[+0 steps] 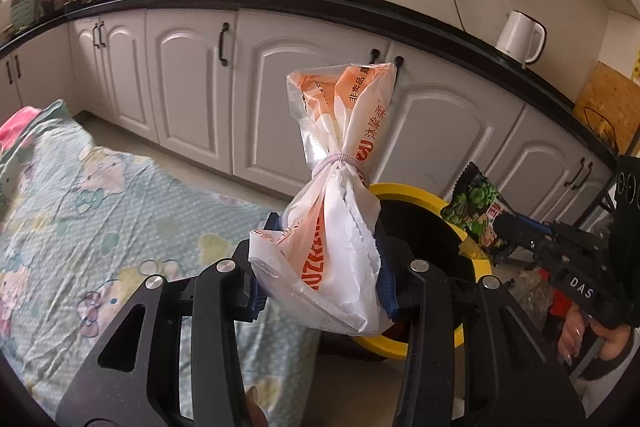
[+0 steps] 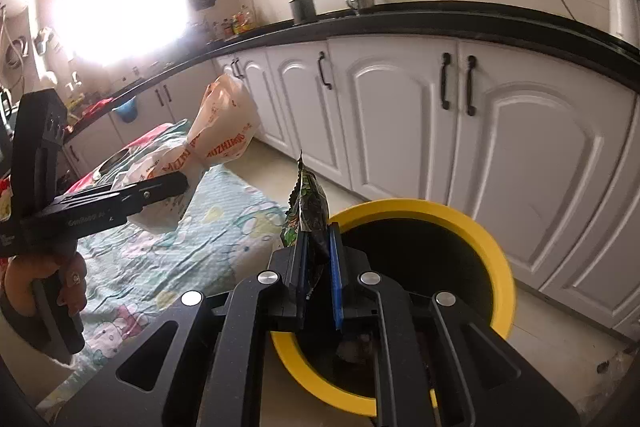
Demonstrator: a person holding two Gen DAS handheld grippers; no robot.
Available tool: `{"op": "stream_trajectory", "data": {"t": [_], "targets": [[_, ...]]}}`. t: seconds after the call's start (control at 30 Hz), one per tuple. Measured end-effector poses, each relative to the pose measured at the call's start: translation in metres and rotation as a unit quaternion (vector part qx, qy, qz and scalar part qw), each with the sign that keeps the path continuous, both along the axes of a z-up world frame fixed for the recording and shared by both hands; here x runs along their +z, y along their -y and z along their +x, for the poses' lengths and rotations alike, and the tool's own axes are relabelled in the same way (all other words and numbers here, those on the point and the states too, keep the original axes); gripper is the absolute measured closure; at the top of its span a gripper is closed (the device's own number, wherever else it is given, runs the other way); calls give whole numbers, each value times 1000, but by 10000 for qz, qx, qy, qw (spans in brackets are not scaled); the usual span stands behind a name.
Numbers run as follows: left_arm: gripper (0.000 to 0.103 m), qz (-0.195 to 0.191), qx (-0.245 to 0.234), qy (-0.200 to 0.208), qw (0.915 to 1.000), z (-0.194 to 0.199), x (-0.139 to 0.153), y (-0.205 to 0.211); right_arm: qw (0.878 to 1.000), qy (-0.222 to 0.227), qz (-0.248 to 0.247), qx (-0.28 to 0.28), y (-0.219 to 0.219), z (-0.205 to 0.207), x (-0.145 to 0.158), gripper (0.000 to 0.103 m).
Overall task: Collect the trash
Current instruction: 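Carry the white bag and green packet over the yellow bin with both grippers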
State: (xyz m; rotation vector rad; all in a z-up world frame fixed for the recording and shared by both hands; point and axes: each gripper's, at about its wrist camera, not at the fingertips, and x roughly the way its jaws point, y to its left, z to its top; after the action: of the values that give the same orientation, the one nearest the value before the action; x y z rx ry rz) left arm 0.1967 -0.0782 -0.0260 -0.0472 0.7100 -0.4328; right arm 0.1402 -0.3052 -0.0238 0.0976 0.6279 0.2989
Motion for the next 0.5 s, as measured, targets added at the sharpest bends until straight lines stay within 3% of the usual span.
{"op": "stream_trajectory", "data": {"t": [0.5], "targets": [[69,188,-444,-23,9988,-8,-5,45,9989,41,-60,-461,35,-19,-7,93]]}}
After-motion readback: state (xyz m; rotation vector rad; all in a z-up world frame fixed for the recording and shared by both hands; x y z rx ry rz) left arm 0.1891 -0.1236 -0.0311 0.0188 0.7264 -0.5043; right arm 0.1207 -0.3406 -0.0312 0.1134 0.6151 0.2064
